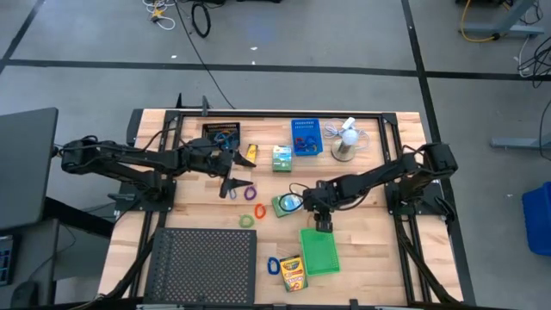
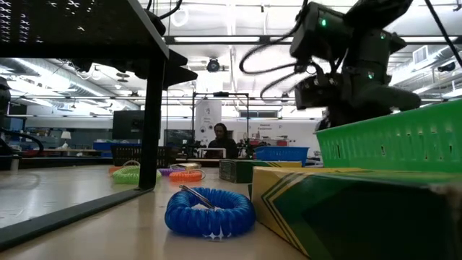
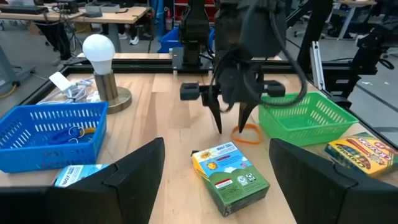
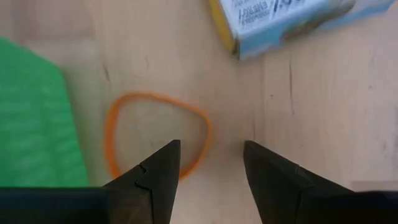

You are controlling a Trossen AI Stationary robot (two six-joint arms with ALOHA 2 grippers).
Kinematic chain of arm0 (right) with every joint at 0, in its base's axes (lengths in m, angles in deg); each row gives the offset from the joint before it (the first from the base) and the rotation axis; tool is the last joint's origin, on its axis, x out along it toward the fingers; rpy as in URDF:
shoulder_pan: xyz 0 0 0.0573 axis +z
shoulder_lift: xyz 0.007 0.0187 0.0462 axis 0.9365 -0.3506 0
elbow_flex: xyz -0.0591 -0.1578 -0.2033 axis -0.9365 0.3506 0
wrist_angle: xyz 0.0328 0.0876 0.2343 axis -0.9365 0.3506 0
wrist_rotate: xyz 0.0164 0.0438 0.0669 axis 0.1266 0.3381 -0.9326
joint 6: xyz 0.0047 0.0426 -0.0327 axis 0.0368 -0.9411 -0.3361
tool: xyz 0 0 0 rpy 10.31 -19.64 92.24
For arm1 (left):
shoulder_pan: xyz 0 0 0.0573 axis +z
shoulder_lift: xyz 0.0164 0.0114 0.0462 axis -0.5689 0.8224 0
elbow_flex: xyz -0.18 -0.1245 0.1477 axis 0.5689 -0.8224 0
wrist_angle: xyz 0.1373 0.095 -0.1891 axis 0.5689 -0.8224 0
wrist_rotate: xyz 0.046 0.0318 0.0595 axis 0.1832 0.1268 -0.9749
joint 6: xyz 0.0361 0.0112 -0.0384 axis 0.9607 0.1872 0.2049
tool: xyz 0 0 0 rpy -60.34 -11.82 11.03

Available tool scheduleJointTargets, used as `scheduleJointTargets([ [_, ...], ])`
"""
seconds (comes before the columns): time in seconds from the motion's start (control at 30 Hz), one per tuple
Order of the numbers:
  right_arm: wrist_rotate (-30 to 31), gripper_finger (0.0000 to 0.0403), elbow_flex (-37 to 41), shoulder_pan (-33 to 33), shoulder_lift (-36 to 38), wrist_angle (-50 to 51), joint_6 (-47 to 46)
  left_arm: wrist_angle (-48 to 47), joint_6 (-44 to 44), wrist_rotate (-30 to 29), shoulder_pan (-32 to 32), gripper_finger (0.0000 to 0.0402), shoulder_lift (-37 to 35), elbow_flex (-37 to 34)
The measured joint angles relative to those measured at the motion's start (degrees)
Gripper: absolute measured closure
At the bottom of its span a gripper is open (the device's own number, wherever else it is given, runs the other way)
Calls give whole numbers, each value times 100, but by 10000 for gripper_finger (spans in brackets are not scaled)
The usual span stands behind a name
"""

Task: Pick & Place Office Desk Supplies
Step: Put the right orange rubber band into the black bin

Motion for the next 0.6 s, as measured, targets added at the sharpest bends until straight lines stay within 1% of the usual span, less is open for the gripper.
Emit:
scheduleJointTargets([
  [0.13,1,220,-25,0,-151,-4,75,0,-19,-2,0,104,0,0],
  [0.23,146,237,-23,0,-161,-26,62,-5,-17,-4,0,104,0,0],
  [0.33,290,279,-18,3,-162,-27,37,-6,-17,-9,0,104,0,0],
  [0.47,321,374,-12,-4,-168,-76,59,-10,-17,-17,0,104,0,0],
  [0.5,323,387,-12,0,-168,-83,70,-10,-17,-17,0,104,0,0],
  [0.6,338,393,-12,0,-172,-82,65,-30,-24,-18,0,104,0,0],
])
